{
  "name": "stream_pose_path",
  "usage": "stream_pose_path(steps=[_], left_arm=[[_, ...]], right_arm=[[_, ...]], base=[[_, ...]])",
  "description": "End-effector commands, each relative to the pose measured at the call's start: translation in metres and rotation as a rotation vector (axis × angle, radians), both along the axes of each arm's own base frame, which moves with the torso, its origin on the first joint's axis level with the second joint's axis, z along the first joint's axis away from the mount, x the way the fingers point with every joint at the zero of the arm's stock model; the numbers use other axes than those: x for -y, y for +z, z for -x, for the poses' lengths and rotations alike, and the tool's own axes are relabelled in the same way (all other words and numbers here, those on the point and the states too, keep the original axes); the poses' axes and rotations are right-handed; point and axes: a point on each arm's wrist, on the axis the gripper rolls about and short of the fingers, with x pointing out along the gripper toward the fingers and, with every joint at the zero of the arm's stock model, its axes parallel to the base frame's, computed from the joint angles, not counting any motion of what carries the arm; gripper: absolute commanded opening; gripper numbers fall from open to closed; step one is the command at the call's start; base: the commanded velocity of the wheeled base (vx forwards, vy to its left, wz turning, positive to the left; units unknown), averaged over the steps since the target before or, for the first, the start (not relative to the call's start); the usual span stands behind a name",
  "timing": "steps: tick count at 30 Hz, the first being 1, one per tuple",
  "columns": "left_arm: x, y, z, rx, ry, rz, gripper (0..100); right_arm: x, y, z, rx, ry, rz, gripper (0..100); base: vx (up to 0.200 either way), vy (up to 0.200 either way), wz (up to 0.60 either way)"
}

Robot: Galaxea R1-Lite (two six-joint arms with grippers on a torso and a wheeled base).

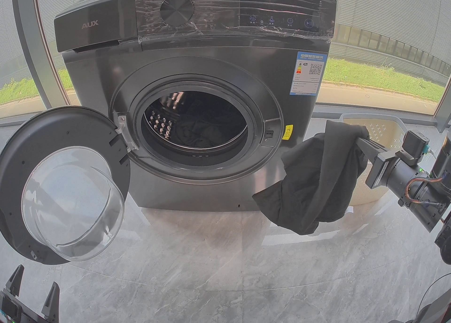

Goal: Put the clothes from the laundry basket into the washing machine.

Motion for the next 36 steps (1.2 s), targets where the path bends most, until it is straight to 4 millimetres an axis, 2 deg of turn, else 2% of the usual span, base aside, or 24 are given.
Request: stream_pose_path(steps=[1, 3, 18, 25, 31, 36], left_arm=[[0.000, -0.004, 0.000, 0.003, -0.001, 0.001, 100], [0.000, -0.004, 0.000, 0.003, 0.001, 0.001, 100], [0.000, -0.004, 0.000, 0.003, 0.002, 0.001, 100], [0.000, -0.005, 0.000, 0.001, 0.009, -0.026, 100], [0.000, -0.005, 0.000, 0.001, 0.002, -0.033, 100], [0.000, -0.005, 0.000, -0.001, 0.005, -0.030, 100]], right_arm=[[0.000, 0.000, 0.000, -0.001, 0.000, 0.000, 0], [0.000, -0.001, 0.001, -0.005, 0.000, 0.002, 0], [0.000, -0.005, 0.002, -0.019, 0.001, 0.009, 0], [-0.007, -0.004, 0.009, -0.016, 0.069, 0.007, 0], [-0.028, -0.014, 0.013, -0.055, 0.162, 0.044, 0], [-0.038, -0.010, 0.012, -0.046, 0.196, 0.025, 0]], base=[[0.000, 0.000, 0.00], [0.000, 0.000, 0.00], [0.000, 0.200, 0.00], [0.000, 0.000, 0.00], [0.000, 0.000, 0.00], [0.000, 0.000, 0.00]])
